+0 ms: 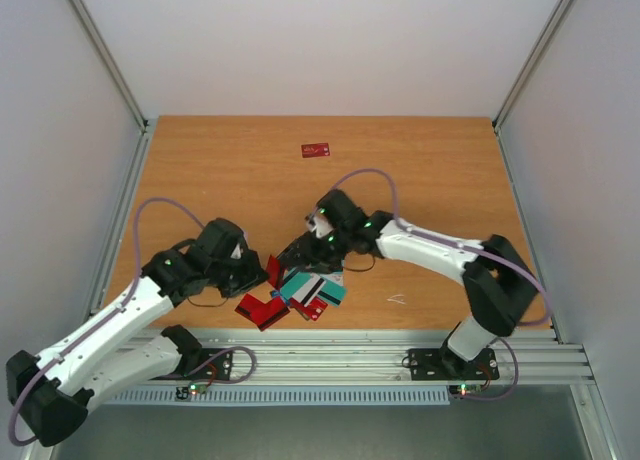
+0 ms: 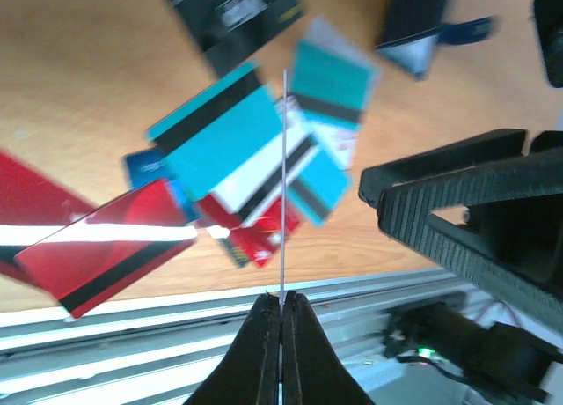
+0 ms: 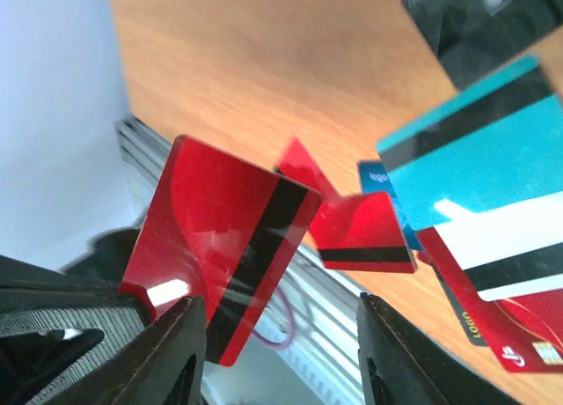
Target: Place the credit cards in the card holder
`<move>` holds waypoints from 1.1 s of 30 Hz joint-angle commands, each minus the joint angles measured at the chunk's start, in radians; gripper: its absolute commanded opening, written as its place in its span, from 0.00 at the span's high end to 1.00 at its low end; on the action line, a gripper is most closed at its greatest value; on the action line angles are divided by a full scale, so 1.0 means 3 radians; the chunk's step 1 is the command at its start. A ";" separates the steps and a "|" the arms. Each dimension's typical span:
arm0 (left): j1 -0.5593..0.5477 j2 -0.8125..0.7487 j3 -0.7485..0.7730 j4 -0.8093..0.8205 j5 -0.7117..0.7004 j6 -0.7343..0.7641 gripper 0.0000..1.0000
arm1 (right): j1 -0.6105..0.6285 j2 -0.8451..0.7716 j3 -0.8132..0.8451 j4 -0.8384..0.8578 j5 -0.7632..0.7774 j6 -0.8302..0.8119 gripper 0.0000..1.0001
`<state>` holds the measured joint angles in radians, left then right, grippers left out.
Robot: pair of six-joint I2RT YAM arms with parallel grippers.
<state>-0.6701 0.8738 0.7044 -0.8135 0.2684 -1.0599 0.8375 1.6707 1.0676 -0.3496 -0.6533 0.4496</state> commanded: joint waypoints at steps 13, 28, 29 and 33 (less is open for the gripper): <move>0.0180 0.0847 0.1614 0.0828 0.0218 -0.0022 1.00 | -0.1287 -0.1049 0.0066 0.0303 -0.0678 0.0510 0.28; 0.0209 0.1321 0.1760 0.1773 0.0451 -0.0547 1.00 | -0.1512 -0.0666 0.0381 0.1446 -0.1099 0.1300 0.61; 0.0209 0.1335 0.1762 0.1790 0.0446 -0.0556 1.00 | -0.1513 -0.0650 0.0417 0.1413 -0.1108 0.1284 0.65; 0.0209 0.1378 0.1768 0.1827 0.0414 -0.0581 1.00 | -0.1538 -0.0602 0.0524 0.1397 -0.1142 0.1278 0.80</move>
<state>-0.6052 1.2675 1.2118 -0.3500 0.3775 -1.2098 0.3817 1.4826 1.1664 0.0139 -0.9489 0.8158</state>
